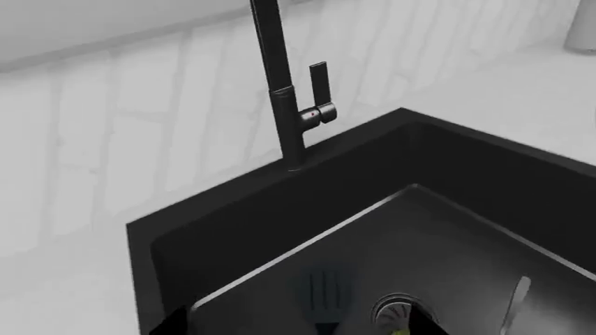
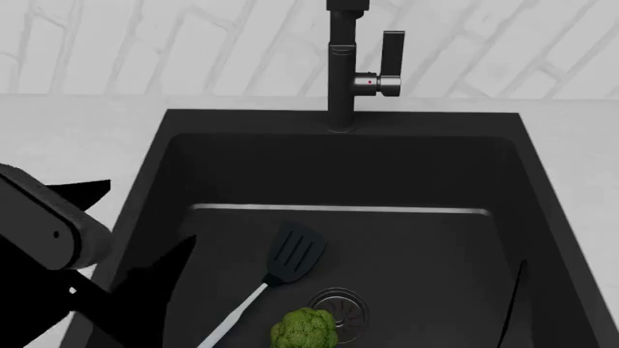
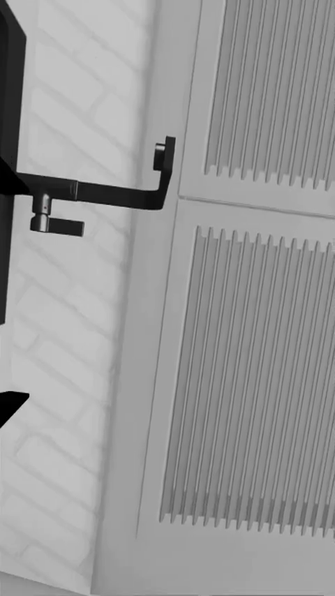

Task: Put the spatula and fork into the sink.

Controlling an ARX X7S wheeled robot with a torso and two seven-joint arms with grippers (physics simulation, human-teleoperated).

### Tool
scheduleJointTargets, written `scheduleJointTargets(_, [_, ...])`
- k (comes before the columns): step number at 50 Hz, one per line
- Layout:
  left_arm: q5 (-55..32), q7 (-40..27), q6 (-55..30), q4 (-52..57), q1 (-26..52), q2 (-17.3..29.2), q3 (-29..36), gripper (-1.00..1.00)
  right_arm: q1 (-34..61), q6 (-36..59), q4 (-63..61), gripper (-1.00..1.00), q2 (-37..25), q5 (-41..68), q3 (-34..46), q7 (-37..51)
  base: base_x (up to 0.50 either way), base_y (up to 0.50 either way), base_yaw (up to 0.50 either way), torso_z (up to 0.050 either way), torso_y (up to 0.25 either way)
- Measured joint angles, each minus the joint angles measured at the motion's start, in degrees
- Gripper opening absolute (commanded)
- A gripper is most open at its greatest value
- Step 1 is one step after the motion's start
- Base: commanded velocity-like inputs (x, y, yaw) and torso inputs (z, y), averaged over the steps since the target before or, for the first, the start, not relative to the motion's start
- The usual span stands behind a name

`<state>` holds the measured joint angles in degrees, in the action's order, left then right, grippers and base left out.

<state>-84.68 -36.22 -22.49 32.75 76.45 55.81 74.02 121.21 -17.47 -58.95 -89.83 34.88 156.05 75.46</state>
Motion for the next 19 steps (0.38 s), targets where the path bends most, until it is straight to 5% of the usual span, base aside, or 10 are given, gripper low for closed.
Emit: scheduleJointTargets(19, [14.1,-7.5,19.3,14.7,-19.5,16.7,3.9,1.0,-2.5,-3.1,1.6,1.0,1.8,-2.0,0.3,1.8,0.0,0.0,0.0,0.0,0.0])
